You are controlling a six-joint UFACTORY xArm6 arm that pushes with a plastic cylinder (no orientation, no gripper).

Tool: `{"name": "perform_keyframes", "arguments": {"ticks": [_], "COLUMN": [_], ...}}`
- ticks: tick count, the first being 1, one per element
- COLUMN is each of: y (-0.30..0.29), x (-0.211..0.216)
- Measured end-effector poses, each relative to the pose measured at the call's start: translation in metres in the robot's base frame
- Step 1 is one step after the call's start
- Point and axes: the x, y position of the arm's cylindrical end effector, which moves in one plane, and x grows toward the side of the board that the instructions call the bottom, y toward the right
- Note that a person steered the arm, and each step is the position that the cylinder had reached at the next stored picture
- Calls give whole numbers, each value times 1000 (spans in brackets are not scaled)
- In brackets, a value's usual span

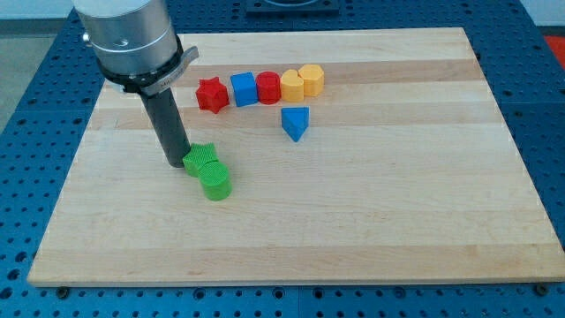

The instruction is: Push the blue cube into the blue triangle

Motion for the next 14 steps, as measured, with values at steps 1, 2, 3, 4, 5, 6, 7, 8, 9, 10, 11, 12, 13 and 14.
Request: {"name": "perform_keyframes", "arguments": {"ticks": [1,2,3,4,5,6,7,8,9,10,11,12,13,14], "y": [-25,-73,-74,-31,33,59,58,56,64,82,103,102,78,51], "x": [-34,-95,-156,-191,-190,-172,-159,-159,-145,-122,-95,-101,-109,-98]}}
